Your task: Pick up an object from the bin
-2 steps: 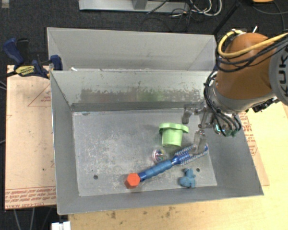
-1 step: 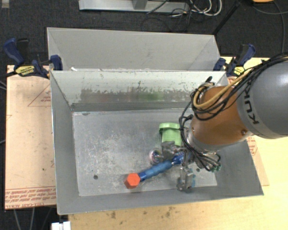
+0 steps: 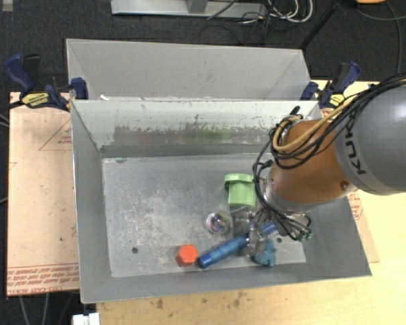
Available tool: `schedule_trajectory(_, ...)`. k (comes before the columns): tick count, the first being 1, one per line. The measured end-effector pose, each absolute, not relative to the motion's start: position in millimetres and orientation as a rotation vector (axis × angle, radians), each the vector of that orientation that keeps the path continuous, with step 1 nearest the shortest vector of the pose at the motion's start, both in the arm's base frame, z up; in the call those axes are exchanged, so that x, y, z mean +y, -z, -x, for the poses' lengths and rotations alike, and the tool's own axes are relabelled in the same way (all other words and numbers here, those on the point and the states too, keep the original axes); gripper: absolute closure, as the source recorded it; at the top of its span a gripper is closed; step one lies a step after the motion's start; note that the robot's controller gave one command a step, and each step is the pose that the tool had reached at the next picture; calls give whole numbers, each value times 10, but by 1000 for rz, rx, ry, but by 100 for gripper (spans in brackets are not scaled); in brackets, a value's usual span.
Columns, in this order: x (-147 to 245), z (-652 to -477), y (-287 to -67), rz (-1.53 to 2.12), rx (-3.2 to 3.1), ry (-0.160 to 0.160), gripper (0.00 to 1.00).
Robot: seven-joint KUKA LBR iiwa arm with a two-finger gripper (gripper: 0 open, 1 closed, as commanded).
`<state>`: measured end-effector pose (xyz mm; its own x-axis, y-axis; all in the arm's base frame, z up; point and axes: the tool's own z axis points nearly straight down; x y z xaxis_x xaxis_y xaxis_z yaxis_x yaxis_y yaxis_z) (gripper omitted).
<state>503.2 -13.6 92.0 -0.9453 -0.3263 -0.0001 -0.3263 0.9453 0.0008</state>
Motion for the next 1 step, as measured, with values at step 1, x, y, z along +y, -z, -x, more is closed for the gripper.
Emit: schedule_trajectory(1, -14, -4934, -2243, -481, -3113, -1, 100)
